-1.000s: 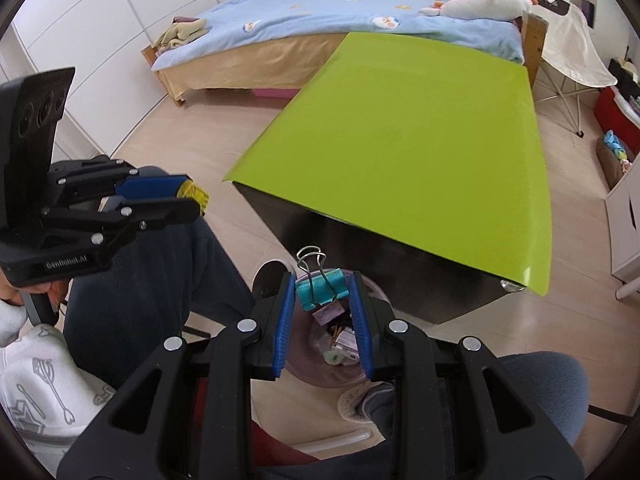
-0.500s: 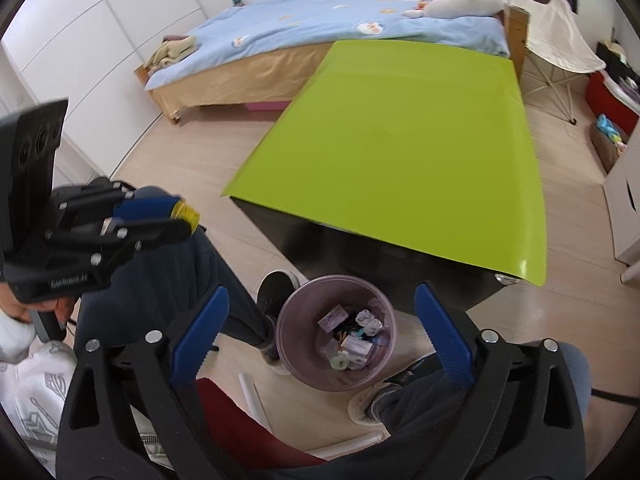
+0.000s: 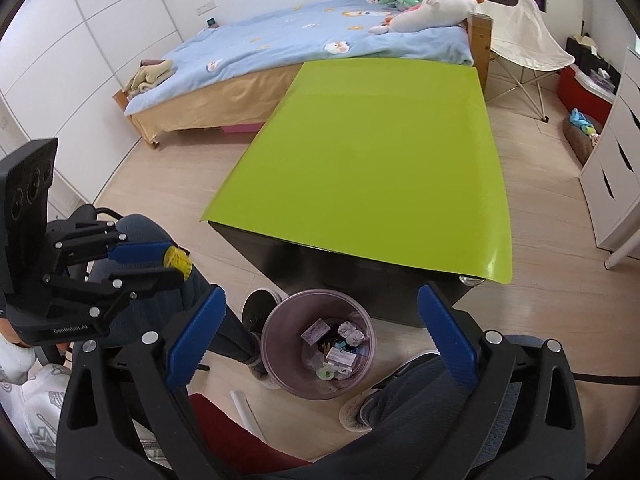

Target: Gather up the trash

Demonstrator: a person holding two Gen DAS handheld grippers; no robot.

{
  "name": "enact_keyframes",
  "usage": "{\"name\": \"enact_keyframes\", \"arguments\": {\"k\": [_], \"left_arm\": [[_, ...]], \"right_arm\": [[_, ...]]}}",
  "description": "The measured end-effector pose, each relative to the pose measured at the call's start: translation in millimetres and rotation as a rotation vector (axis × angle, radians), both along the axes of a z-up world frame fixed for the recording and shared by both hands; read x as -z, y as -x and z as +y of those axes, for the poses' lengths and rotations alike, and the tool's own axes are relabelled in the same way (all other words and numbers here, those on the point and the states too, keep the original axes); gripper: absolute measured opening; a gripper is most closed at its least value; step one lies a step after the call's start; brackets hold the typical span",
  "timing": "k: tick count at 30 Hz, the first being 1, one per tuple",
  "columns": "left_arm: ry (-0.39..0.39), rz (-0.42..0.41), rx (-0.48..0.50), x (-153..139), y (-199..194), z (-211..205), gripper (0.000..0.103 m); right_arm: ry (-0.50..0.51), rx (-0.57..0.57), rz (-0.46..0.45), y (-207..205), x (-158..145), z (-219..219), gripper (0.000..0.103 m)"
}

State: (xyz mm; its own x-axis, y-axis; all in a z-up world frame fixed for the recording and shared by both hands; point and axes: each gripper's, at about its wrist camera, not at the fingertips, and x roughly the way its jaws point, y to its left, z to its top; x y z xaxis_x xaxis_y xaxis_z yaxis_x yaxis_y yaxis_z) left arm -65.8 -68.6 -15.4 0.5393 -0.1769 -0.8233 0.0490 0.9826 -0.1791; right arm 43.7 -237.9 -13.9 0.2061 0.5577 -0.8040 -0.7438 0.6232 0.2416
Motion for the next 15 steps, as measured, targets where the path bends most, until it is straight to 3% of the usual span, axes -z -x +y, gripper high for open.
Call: {"name": "enact_keyframes", "arguments": {"k": [2,3,7,12,15], "left_arm": [[-0.007,0.006,0.01,2.3,-1.9,-2.0,0.04],[-0.008,0.004,0.009,2.8,-2.9,-1.5,0.057],[-0.01,-0.003,-0.021,4.3,-4.6,2.3,0.082],[-0.01,-0.008,-0.065,3.6,-3.0,8.9,0.094],[-0.013,-0.003,-0.083,3.5,-2.4,11.4,0.095]], "right_arm": [[-0.004,0.006,0.004,-1.5,-0.4,-1.7,0.095],[-0.004,0.009,0.005,-2.0,-0.3,-2.3,0.095],[-0.006,0.012,0.006,-2.1,-0.3,-3.7,0.096],[-0.001,0.006,0.015,-1.2,1.5,-1.4,0.097],[0.008,0.005,0.01,0.8,2.5,1.4,0.097]]}}
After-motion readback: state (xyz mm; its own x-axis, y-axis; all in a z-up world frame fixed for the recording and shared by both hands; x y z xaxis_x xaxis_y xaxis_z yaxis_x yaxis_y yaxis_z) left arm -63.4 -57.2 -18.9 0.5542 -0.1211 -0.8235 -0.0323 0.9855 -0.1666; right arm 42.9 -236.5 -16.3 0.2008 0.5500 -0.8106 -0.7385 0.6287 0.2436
